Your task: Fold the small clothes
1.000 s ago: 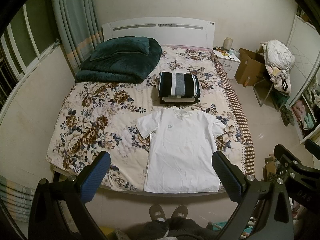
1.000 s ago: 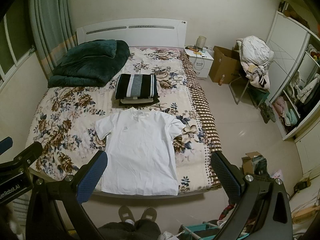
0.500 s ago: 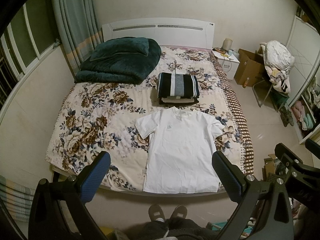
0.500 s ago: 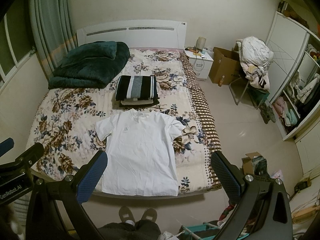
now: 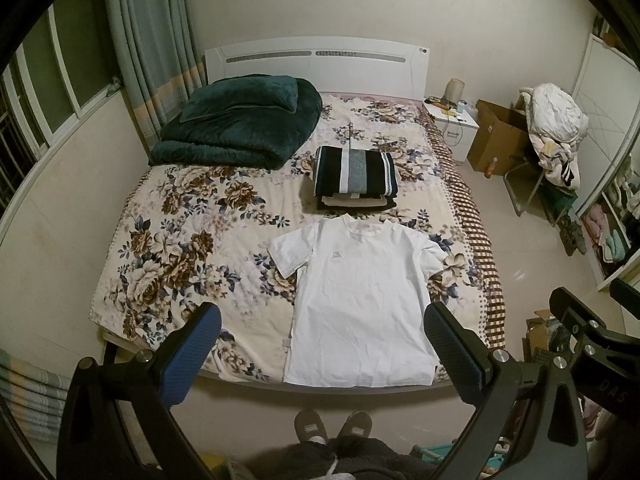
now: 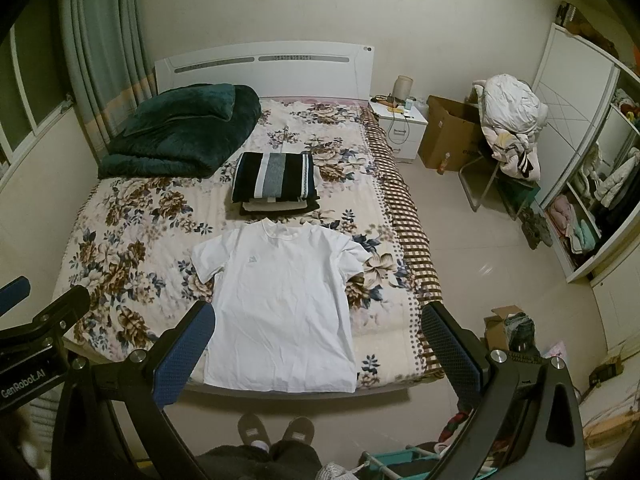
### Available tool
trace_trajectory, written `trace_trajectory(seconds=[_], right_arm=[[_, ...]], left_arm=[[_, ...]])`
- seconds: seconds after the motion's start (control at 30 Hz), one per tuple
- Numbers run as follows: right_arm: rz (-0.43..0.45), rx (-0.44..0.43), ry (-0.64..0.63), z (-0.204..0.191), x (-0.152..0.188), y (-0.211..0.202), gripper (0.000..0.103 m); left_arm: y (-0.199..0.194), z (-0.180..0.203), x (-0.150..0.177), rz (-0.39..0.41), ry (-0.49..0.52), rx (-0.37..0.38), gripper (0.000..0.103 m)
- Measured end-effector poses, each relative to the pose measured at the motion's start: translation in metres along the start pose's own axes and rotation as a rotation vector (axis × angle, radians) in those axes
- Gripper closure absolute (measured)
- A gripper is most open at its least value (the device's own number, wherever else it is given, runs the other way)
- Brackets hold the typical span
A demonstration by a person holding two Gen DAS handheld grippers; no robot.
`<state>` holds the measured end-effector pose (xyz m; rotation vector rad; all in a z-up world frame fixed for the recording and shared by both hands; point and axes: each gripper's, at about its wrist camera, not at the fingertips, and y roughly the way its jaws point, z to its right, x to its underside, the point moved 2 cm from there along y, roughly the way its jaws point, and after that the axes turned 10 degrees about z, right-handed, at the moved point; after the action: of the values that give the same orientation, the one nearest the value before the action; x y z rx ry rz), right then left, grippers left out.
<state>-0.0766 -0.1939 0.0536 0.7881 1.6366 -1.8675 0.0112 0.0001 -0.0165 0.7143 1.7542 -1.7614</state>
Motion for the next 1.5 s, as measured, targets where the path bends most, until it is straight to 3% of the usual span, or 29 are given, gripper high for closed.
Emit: trace_trajectory(seconds=[0.93, 1.13, 1.17, 1.33, 1.5], right_arm=[[0.005, -0.003, 0.002, 0.001, 0.001, 0.002, 0.0], [-0.022, 0.009, 0.032, -0.008, 0.0, 0.012, 0.0], [-0.028, 0.014, 0.049, -0.015, -0.013, 0.018, 0.0], [-0.074, 0.043, 0.141, -0.001, -0.002, 0.089, 0.0], [-0.178, 0.098, 0.304, 0.044, 0.035, 0.212, 0.0]], left_arm=[[-0.001, 0.0, 0.001, 0.005, 0.0, 0.003, 0.0], [0.021, 0.014, -0.013, 0.028, 0.002, -0.028, 0.0], [0.028, 0.015, -0.012, 0.034, 0.005, -0.039, 0.0], [0.095, 0.011, -0.018, 0.051, 0.033, -0.084, 0.0], [0.188, 0.006, -0.006, -0.018, 0.052, -0.126, 0.0]])
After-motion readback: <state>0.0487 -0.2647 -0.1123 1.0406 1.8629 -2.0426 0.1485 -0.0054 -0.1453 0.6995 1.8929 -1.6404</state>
